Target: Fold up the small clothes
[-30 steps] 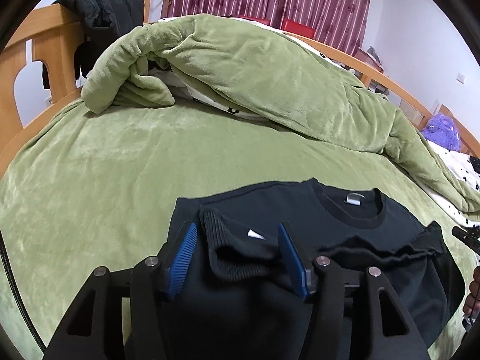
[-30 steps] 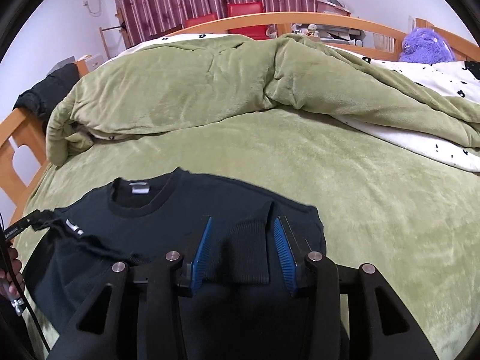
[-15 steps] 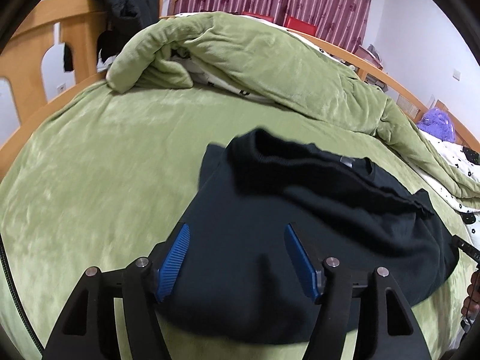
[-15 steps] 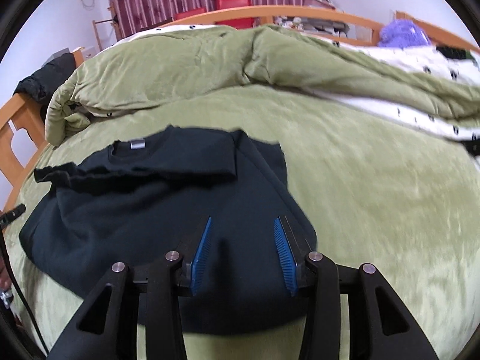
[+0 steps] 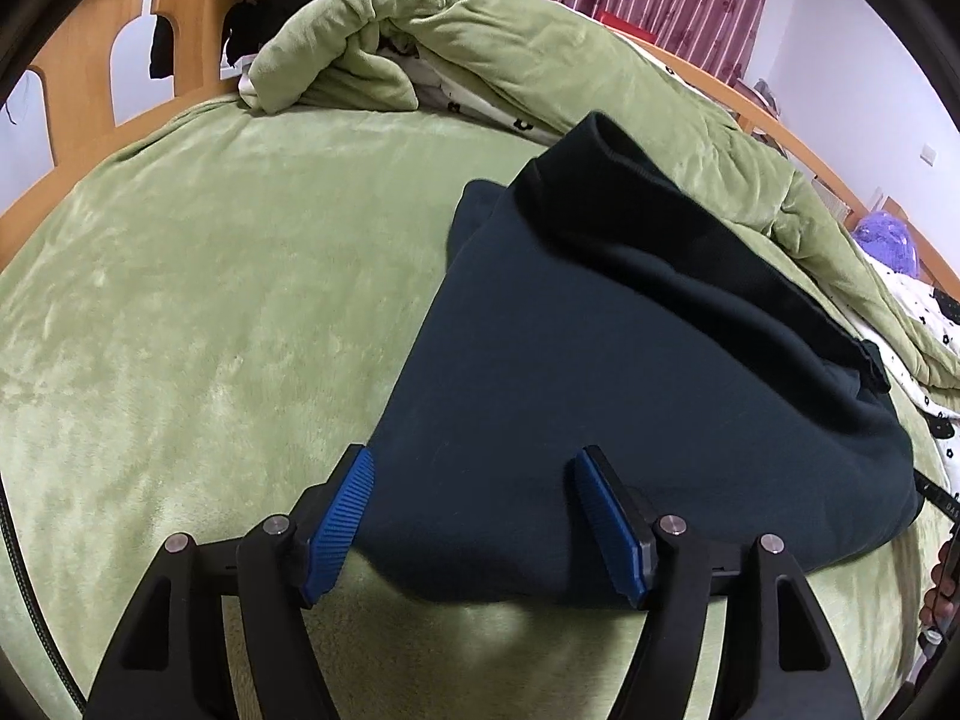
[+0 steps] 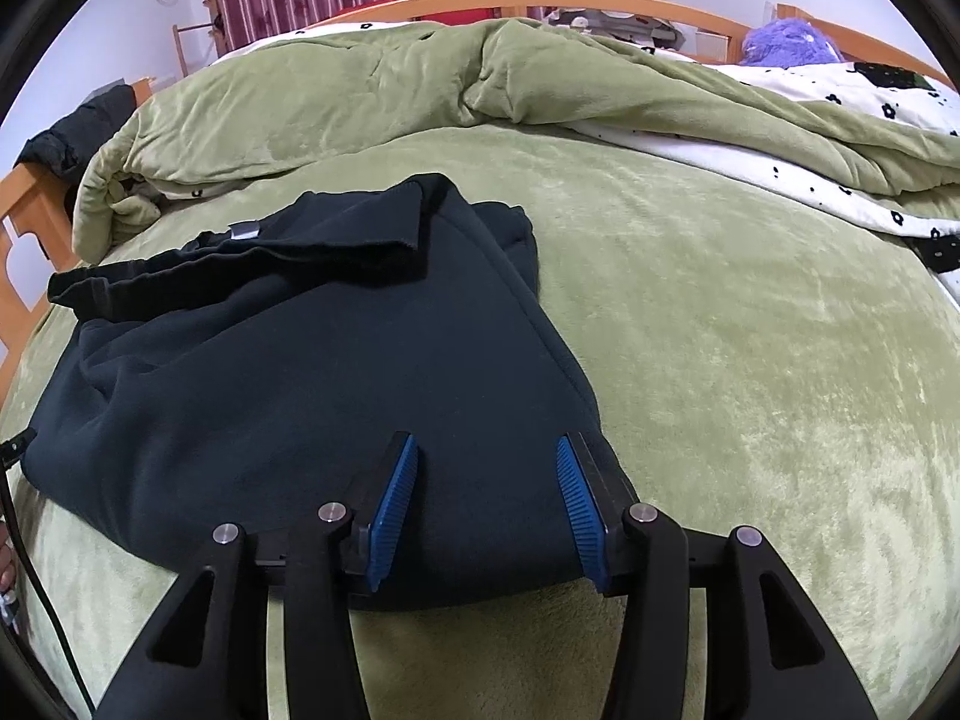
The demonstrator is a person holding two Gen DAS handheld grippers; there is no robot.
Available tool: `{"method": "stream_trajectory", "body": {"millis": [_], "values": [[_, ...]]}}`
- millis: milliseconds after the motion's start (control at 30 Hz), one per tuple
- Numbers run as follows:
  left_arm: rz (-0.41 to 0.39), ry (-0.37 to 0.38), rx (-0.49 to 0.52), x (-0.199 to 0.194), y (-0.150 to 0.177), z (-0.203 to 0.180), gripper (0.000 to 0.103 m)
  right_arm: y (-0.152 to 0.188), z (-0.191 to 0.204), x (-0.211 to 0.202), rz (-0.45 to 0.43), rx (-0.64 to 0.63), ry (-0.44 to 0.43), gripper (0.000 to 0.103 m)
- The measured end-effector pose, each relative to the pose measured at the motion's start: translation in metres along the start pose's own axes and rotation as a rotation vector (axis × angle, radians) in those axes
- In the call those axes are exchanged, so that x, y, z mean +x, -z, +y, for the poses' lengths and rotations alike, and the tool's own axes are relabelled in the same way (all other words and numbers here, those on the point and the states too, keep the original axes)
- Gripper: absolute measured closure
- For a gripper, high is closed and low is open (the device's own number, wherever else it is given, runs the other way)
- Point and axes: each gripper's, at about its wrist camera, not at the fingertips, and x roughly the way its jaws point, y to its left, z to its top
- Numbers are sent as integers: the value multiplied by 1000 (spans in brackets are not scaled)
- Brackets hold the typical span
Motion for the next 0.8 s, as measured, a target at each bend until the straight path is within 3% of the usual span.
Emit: {"method": "stream_trajectory", "body": {"millis": [400, 733, 800], "values": [[7, 2, -1, -2, 9, 0, 33, 13, -10, -13, -37, 34, 33, 55], [29, -6, 9, 19, 4, -5, 29, 1, -9, 29, 13, 16, 61, 47], [25, -13, 21, 19, 5, -8, 34, 0, -14, 35, 27, 43, 38, 47]]}}
